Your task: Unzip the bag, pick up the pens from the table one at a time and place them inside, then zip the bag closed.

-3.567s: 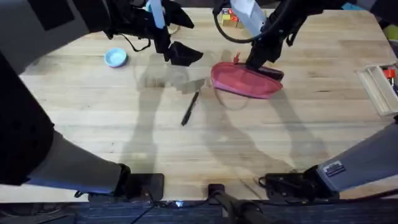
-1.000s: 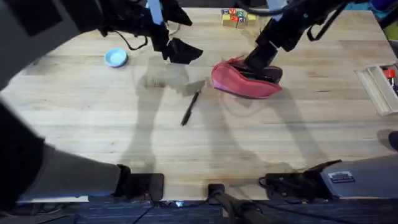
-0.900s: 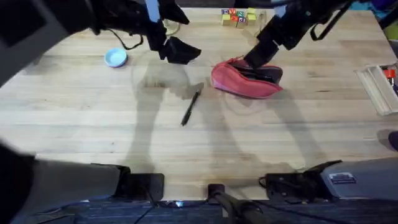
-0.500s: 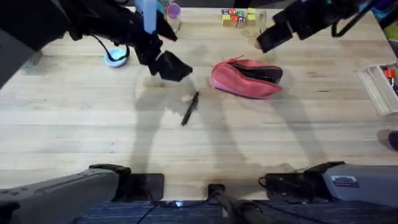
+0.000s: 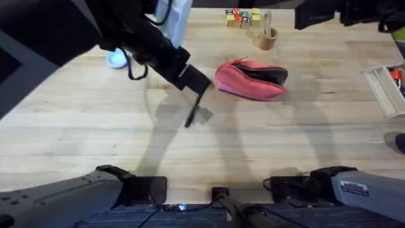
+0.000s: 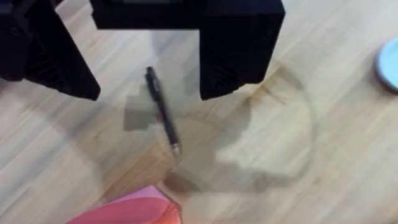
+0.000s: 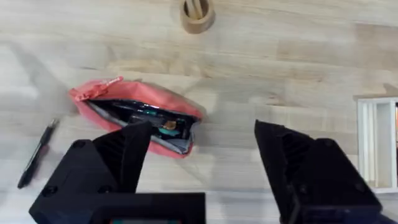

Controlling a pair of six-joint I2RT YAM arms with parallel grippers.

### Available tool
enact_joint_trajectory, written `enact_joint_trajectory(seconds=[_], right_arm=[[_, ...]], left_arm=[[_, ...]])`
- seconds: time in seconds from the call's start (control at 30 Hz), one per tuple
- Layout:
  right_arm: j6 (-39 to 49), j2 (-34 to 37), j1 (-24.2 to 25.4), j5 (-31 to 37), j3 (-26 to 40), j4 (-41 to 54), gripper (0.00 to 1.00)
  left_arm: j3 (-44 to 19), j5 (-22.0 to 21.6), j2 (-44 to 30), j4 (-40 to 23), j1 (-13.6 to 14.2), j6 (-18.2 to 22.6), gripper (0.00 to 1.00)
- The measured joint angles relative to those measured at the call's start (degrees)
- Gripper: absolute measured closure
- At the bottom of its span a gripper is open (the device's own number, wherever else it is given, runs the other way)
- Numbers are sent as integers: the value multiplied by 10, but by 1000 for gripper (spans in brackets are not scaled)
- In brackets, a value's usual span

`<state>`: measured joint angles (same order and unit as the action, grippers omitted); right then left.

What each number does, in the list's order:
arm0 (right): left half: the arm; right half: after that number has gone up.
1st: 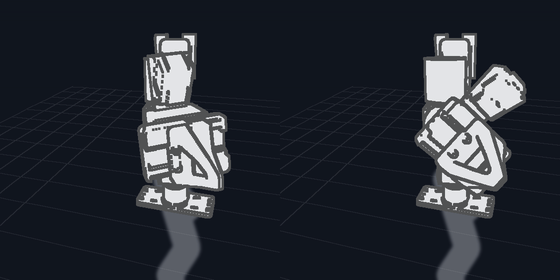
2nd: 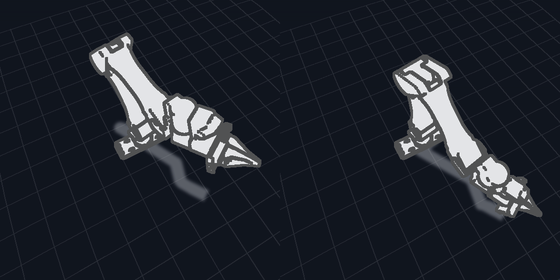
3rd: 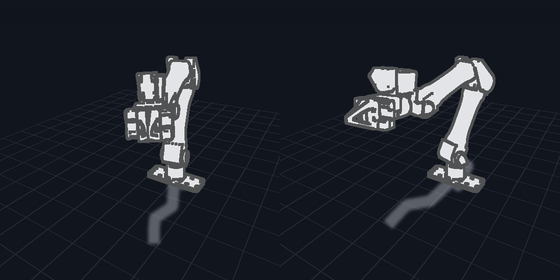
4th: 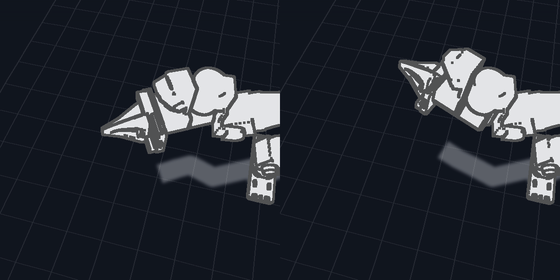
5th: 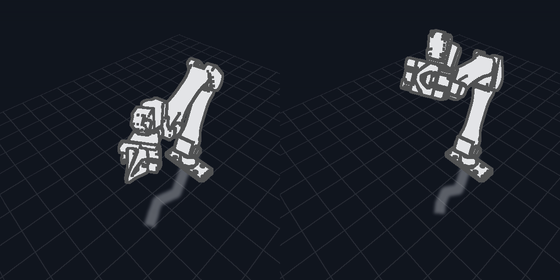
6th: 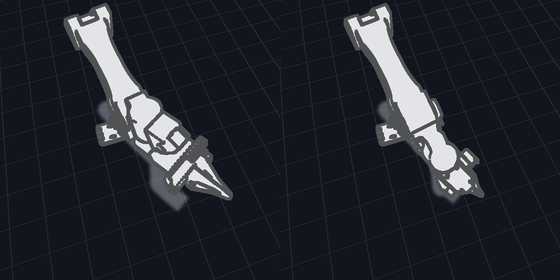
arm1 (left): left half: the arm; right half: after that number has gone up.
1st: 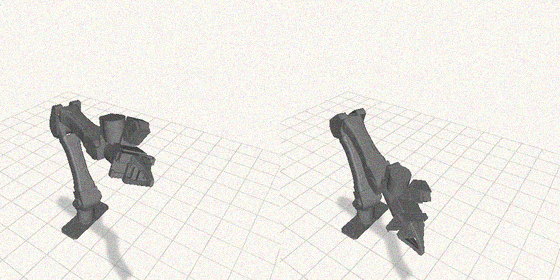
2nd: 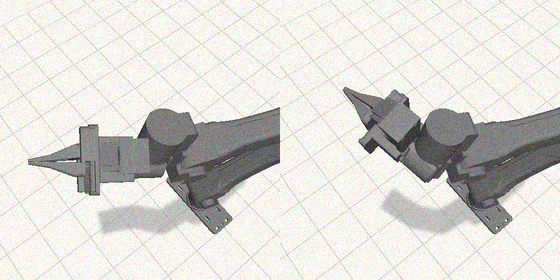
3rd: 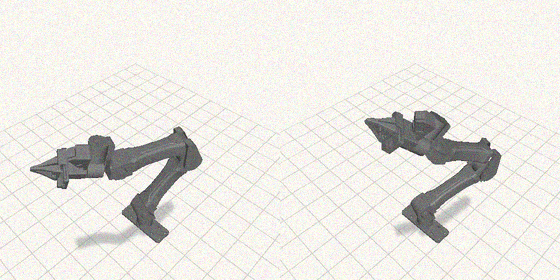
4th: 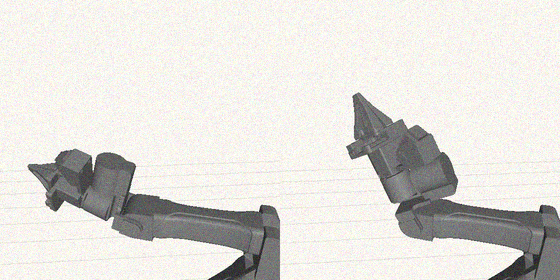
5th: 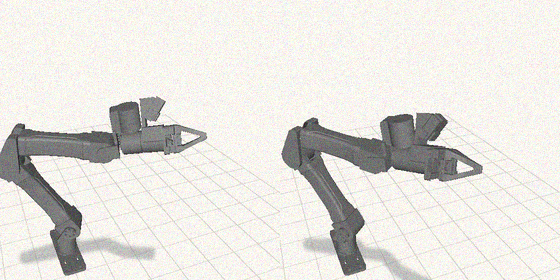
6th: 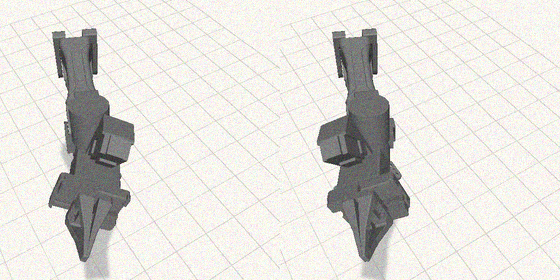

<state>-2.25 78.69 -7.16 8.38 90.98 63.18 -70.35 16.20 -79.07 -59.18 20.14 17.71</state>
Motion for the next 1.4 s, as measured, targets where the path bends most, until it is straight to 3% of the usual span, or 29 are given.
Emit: enact_joint_trajectory(seconds=[0.13,0.33,0.57,0.8,0.93,1.4], right_arm=[[-8,-7,14,0,0,0,6],[-17,-14,25,0,0,-2,5],[-21,-14,25,0,0,-2,6],[-21,-14,25,0,0,-5,6],[-21,-14,25,0,0,-18,6],[-21,-14,25,0,0,-28,6]], left_arm=[[0,-11,0,0,43,-48,6],[0,-15,0,-28,98,-72,6],[0,-19,0,-33,99,-97,6],[0,-28,-2,-32,99,-205,6],[0,-28,-22,-33,99,-243,6],[0,-105,-126,-13,99,-257,6]])
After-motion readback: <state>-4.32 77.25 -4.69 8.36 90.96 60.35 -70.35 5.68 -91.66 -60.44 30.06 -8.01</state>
